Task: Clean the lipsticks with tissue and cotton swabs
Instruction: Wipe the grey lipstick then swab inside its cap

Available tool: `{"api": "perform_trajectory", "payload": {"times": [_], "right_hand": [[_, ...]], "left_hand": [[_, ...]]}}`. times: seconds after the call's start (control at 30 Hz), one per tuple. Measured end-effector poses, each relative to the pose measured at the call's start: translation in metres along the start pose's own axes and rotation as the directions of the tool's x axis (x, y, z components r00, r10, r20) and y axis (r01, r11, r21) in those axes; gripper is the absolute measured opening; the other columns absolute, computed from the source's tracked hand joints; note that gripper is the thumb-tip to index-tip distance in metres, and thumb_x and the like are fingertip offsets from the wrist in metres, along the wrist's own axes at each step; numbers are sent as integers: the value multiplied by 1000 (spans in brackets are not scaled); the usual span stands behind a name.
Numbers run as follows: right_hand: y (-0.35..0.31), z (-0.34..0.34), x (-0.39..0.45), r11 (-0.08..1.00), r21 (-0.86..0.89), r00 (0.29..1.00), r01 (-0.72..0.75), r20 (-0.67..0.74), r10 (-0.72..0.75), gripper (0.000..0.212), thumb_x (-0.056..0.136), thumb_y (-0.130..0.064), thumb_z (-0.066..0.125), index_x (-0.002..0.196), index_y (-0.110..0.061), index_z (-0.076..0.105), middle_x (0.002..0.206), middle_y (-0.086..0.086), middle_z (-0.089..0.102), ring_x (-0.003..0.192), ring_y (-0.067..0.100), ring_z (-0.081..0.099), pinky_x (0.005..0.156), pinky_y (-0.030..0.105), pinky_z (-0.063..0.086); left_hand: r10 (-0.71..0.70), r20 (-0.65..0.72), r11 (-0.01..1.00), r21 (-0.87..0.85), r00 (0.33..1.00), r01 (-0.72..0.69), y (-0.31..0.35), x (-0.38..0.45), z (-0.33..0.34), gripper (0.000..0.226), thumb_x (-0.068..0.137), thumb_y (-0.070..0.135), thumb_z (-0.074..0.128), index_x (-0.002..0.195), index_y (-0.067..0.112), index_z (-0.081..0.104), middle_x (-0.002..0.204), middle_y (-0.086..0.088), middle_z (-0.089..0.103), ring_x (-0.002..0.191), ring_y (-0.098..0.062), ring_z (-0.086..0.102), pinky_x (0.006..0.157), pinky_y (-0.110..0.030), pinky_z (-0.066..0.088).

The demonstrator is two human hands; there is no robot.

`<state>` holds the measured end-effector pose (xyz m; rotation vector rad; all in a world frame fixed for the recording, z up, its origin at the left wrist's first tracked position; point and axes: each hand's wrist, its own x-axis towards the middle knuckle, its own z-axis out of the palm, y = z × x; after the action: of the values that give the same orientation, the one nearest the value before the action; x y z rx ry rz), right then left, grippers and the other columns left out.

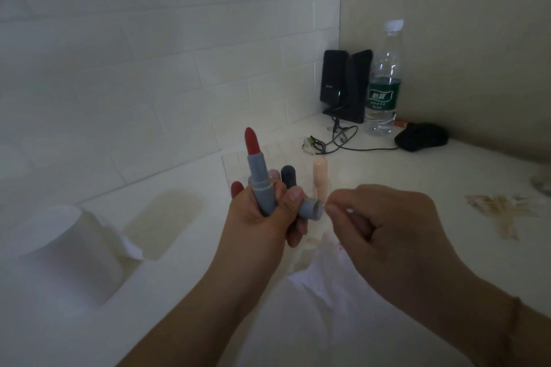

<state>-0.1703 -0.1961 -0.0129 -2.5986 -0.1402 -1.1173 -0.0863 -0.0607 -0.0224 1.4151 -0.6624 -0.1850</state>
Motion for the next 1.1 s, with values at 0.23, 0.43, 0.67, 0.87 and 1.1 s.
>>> {"api": "perform_trajectory", "payload": {"times": [0.23, 0.43, 0.67, 0.87, 1.1], "right_hand": [[0, 0, -1, 994, 104, 987, -27, 158, 10, 28, 88, -22, 57, 61, -22, 52, 49, -16, 28, 45, 2, 34, 51, 2, 28], [2, -13, 9, 808, 465, 929, -362, 251, 272, 25, 86, -16, 65, 65, -27, 67, 41, -9, 45, 39, 4, 38, 44, 8, 36], [11, -19, 12, 620, 700, 918, -355, 135, 373, 13, 84, -13, 69, 72, -16, 72, 43, -3, 50, 38, 5, 39, 40, 11, 34], [16, -23, 10, 741, 613, 960, -274, 126, 250, 7, 83, -27, 62, 79, -24, 67, 50, -8, 55, 42, 7, 43, 45, 15, 37], [64, -18, 13, 907, -3, 885, -421, 220, 411, 13, 83, -36, 63, 71, -42, 60, 76, -15, 59, 65, 7, 53, 57, 17, 34]], "left_hand": [[-19, -24, 999, 35, 1000, 20, 0, 0, -3, 27, 78, 41, 56, 74, 14, 61, 66, -7, 62, 61, -22, 54, 65, -35, 46], [-157, -15, 938, -315, 988, 144, 10, 5, -6, 24, 78, 24, 53, 61, 14, 66, 65, -3, 66, 60, -13, 55, 56, -24, 46], [-267, 75, 682, -690, 961, 243, 12, 13, -17, 26, 94, 9, 54, 68, 7, 51, 81, -14, 55, 54, -13, 53, 46, -18, 51], [-189, 257, 642, -698, 948, 317, 13, 9, -16, 27, 86, 12, 48, 64, 9, 63, 81, -13, 60, 60, -14, 56, 54, -19, 53], [-202, 270, 640, -691, 941, 336, 11, 9, -16, 17, 85, 15, 53, 72, 8, 61, 83, -13, 60, 62, -15, 54, 57, -20, 53]]}}
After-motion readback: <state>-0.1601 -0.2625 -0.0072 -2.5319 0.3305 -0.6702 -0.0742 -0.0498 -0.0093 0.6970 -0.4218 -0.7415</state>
